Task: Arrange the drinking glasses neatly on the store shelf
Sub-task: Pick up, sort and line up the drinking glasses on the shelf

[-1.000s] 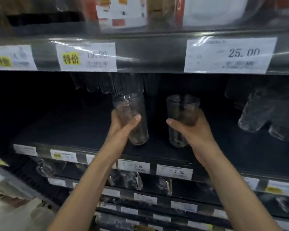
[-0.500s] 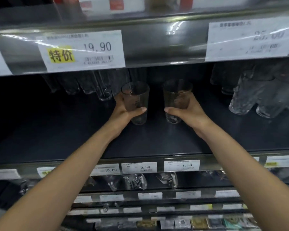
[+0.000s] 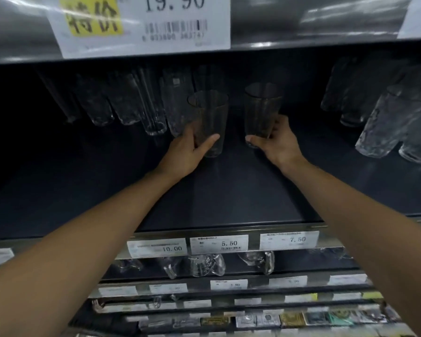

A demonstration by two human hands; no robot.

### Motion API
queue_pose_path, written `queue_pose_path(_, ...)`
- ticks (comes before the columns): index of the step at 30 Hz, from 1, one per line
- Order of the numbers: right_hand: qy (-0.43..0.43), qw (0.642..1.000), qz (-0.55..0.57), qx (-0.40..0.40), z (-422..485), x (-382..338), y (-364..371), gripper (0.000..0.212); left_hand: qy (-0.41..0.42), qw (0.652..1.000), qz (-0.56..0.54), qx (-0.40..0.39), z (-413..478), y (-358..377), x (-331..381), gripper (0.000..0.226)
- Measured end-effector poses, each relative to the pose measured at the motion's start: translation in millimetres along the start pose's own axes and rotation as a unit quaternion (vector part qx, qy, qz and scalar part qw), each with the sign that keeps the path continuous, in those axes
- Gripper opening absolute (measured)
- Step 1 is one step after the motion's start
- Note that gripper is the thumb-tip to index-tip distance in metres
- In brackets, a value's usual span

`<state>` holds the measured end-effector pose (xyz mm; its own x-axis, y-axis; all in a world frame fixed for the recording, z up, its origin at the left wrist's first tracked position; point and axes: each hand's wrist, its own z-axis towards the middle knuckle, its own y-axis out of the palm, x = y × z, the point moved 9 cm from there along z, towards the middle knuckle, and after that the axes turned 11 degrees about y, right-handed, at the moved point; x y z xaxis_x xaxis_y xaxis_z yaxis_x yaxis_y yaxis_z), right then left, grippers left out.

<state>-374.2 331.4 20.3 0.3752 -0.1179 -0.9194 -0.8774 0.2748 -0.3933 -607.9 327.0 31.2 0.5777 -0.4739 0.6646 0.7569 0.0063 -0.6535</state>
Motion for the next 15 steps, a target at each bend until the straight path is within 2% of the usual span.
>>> queue_pose_path(10, -0.041, 0.994, -0.088, 0.057, 43, -12, 16, 0.081, 0.035, 0.991, 0.091, 0.094, 22, -8, -6, 0.070)
queue_pose_path(15, -0.025, 0.993, -0.101, 0.058, 59, -11, 22, 0.076, 0.020, 0.986, 0.055, 0.157, 26, -17, -13, 0.068)
